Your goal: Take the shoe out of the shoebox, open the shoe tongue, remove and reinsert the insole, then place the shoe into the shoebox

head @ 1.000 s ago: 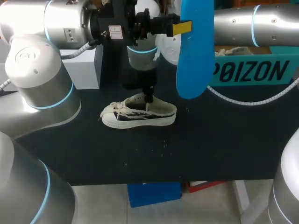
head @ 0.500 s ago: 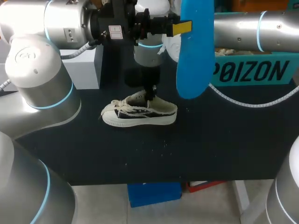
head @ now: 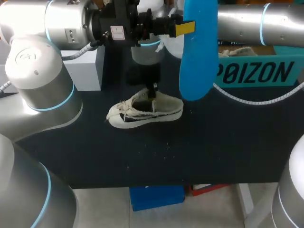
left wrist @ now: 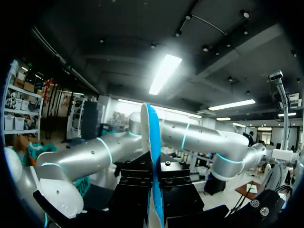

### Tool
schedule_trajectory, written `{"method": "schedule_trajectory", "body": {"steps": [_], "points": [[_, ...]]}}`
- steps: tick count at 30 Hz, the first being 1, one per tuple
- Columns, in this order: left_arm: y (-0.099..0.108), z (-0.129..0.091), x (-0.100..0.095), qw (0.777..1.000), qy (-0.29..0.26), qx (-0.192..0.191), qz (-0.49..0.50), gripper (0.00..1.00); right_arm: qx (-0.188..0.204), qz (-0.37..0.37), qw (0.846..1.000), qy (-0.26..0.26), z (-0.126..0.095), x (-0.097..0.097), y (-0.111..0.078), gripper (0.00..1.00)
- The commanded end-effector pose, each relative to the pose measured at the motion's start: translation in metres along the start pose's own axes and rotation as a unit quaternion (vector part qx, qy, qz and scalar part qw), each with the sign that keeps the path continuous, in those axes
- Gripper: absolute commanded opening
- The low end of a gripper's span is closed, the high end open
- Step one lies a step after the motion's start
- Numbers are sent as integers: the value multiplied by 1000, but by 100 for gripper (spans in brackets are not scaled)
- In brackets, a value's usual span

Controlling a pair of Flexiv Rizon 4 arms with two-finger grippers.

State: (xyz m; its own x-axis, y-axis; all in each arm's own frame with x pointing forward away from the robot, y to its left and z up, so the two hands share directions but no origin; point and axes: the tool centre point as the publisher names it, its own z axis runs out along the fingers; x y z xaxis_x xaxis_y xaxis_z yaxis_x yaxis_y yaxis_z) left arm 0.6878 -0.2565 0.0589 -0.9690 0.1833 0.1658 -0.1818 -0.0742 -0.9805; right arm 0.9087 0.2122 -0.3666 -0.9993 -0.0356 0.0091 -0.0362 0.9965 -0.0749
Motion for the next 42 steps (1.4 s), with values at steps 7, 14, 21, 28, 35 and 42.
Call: {"method": "schedule_trajectory", "body": {"steps": [7, 14, 21, 28, 35, 42], "points": [[1, 2, 0, 1000, -2, 1, 0, 0, -11, 334, 943, -15, -100, -9, -54, 0], [1, 2, 0, 1000, -2, 1, 0, 0, -33, 549, 835, -32, -95, 7, -51, 0], [1, 2, 0, 1000, -2, 1, 0, 0, -53, 647, 760, -39, -88, 20, -36, 0], [1, 2, 0, 1000, -2, 1, 0, 0, -53, 703, 708, -42, -77, 23, -34, 0], [1, 2, 0, 1000, -2, 1, 0, 0, -43, 721, 690, -47, -61, 23, -39, 0], [1, 2, 0, 1000, -2, 1, 0, 0, -27, 727, 684, -52, -40, 23, -38, 0]]}}
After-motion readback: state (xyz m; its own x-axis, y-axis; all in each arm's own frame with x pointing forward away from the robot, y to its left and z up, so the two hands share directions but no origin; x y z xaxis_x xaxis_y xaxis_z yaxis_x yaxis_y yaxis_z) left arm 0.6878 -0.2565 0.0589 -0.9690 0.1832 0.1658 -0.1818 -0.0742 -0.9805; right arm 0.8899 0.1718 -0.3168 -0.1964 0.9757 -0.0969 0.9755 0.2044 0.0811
